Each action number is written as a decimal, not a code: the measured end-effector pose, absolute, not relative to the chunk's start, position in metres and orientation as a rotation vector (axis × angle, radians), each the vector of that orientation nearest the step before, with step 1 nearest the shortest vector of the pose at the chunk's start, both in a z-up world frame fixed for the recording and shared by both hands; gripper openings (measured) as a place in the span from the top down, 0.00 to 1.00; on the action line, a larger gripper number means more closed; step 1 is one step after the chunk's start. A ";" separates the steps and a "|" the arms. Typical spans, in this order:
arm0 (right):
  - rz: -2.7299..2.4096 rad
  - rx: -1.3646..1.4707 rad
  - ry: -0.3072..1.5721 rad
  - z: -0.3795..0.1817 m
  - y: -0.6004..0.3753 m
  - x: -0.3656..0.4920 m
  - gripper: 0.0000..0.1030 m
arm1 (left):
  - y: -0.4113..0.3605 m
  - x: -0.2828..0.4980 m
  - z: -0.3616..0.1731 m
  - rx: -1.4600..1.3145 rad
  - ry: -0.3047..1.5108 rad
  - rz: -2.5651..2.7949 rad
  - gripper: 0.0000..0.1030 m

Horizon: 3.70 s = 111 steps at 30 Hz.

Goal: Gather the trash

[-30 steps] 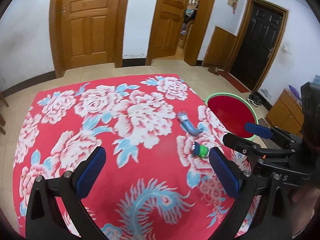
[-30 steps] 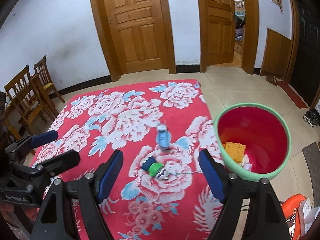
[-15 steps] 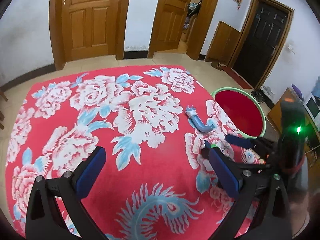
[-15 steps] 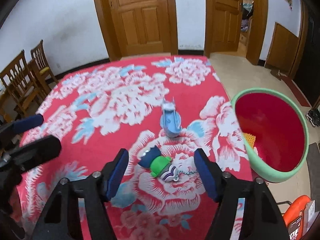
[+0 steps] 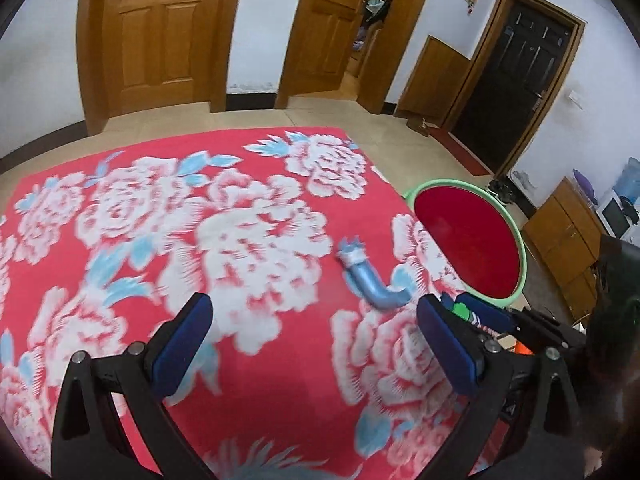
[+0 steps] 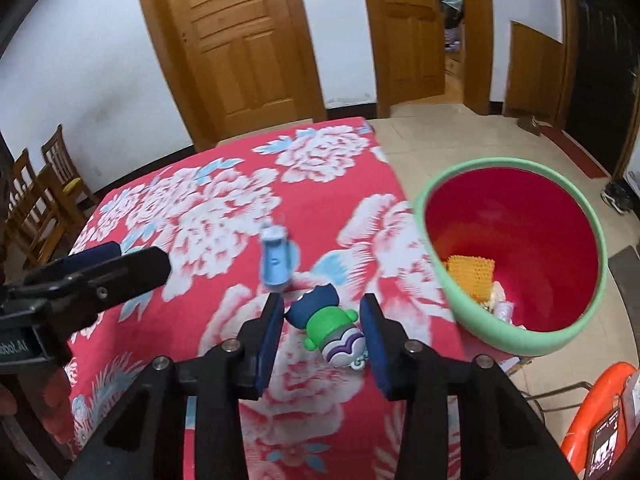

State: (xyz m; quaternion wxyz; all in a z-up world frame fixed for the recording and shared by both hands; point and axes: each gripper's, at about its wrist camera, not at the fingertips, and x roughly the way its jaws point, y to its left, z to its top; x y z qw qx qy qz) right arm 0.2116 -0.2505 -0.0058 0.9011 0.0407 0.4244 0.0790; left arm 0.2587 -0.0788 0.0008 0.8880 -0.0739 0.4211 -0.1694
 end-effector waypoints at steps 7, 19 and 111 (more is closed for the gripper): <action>0.123 0.097 0.877 -0.011 -0.268 0.212 0.59 | -0.115 0.288 -0.013 -0.178 0.933 -0.408 0.23; 0.124 0.118 0.899 -0.018 -0.283 0.210 0.58 | -0.142 0.297 -0.036 -0.054 0.957 -0.385 0.83; -0.307 0.151 0.579 0.032 -0.310 0.125 0.22 | -0.124 0.178 0.007 0.041 0.526 -0.471 0.14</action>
